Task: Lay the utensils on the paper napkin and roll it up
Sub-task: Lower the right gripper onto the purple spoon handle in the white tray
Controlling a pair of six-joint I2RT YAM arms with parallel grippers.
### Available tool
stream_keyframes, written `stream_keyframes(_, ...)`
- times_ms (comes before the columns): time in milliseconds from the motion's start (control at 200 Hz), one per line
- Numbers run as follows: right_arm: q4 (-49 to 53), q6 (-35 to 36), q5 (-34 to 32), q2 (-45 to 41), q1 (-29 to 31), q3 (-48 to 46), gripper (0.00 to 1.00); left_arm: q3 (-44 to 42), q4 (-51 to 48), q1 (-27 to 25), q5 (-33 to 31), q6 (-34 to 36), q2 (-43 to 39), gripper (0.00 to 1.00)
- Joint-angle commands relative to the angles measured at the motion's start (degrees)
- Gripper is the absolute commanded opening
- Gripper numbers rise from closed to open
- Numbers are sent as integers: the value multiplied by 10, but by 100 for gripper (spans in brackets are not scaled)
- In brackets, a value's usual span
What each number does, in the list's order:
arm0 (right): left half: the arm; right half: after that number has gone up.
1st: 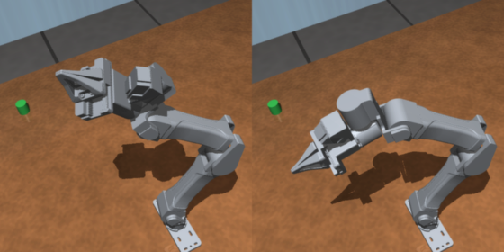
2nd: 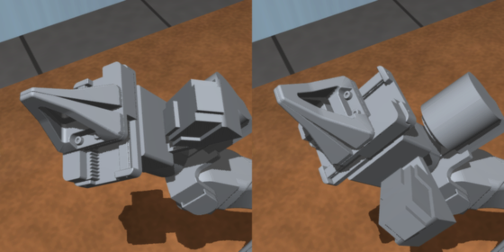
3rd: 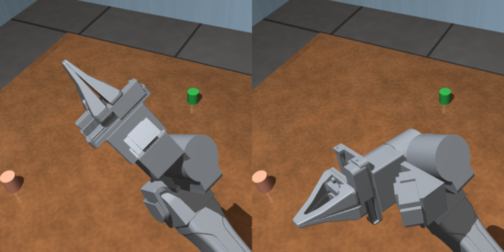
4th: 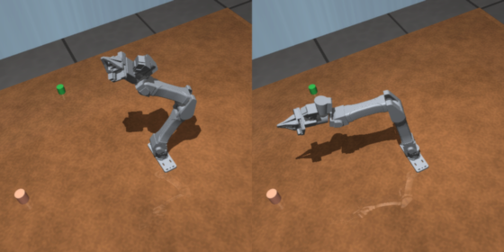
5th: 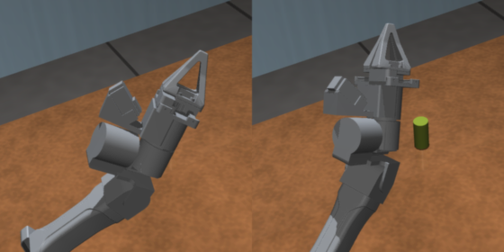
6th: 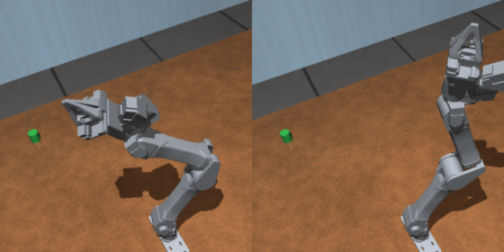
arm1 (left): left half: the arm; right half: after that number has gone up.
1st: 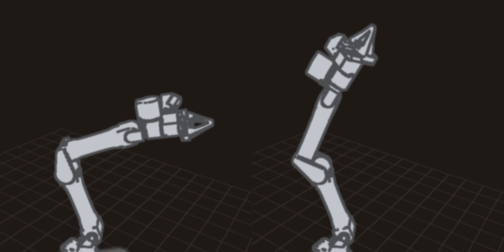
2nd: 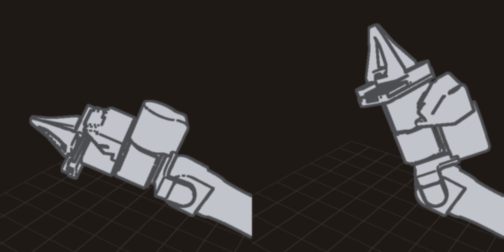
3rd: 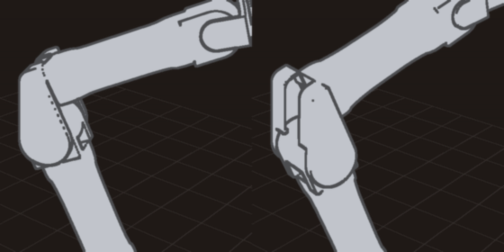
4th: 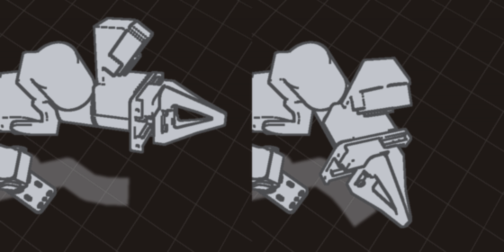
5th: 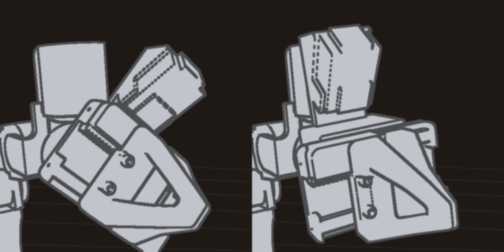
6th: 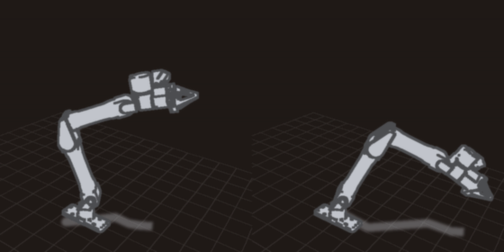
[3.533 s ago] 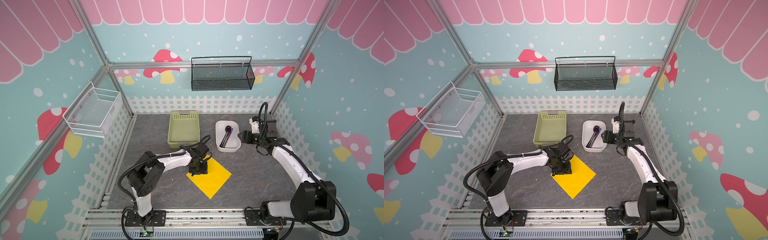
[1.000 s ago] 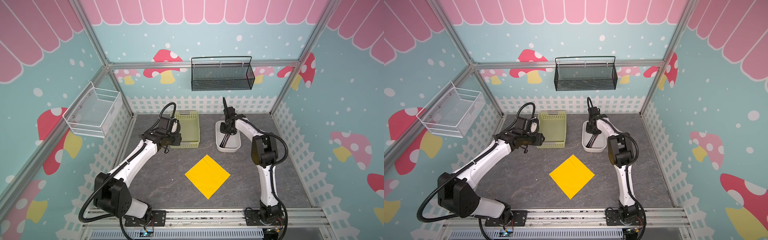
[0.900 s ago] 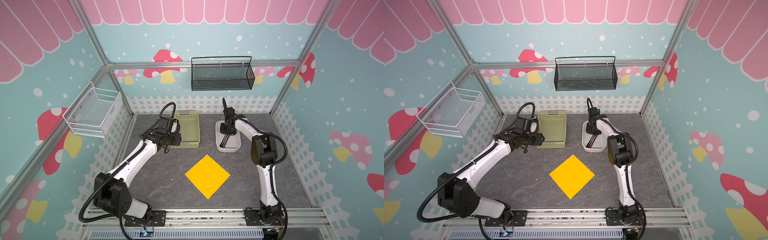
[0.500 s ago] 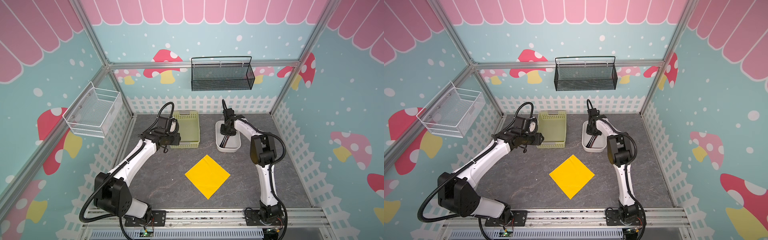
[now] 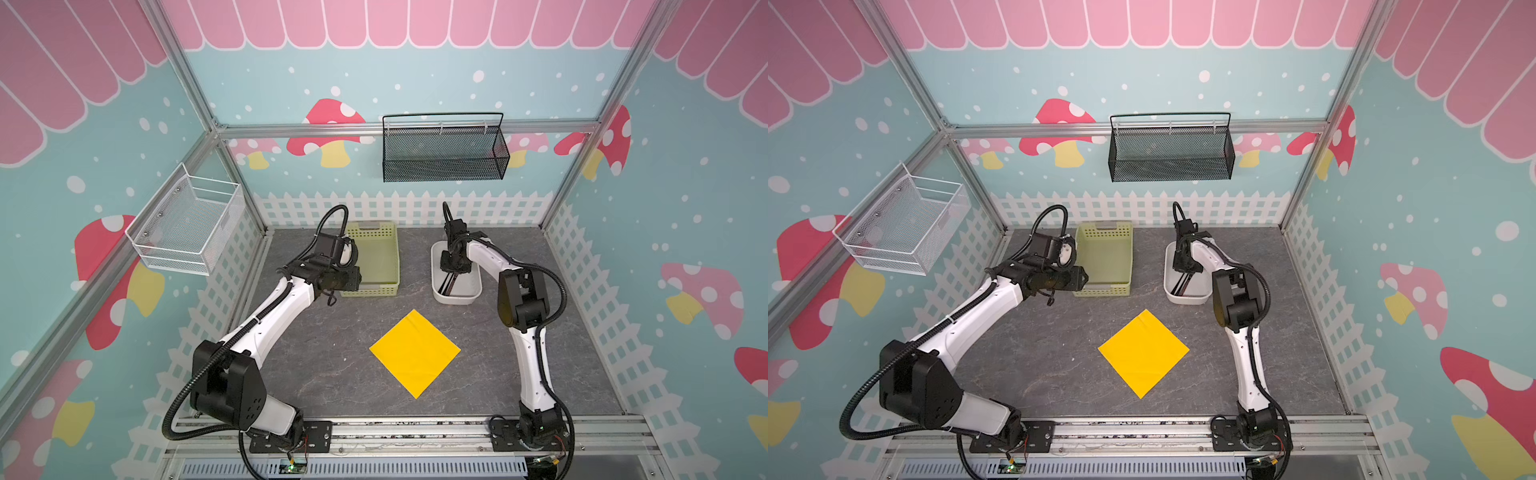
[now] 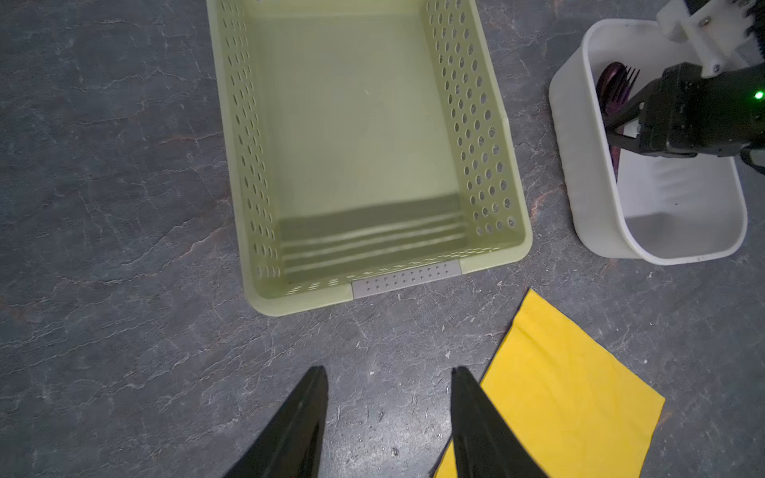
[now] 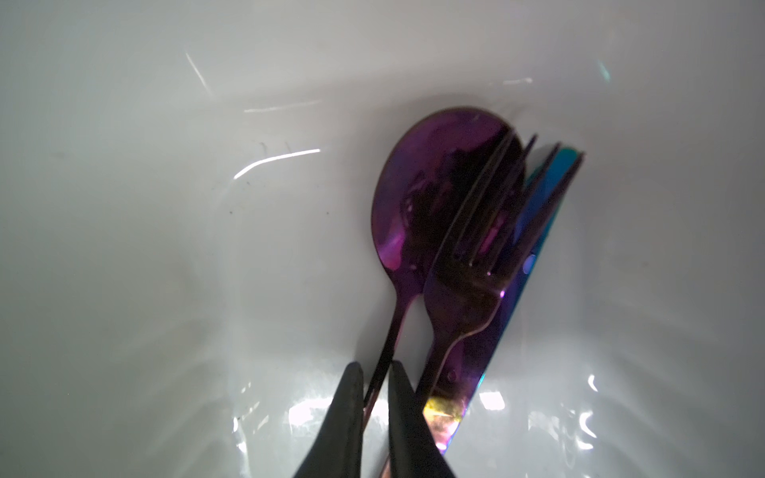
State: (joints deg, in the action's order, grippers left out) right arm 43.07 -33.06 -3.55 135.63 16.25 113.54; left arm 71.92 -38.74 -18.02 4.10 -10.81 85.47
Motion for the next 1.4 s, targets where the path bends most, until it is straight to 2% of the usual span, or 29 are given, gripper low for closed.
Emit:
stream_keyframes(0,14,-2,-11,23,3,18,16,6,-2,6,6,-3,6,50)
stream_keyframes(325,20,8,-7,49,3,31,15,8,-2,11,19,-7,13,51)
stream_keyframes(500,22,9,-6,46,3,32,11,8,-3,13,18,-8,12,51)
stream_keyframes(976,27,19,6,2,4,31,0,7,-5,13,15,-8,12,51)
stream_keyframes(1396,31,34,13,-64,4,26,0,5,-5,14,14,-7,9,51)
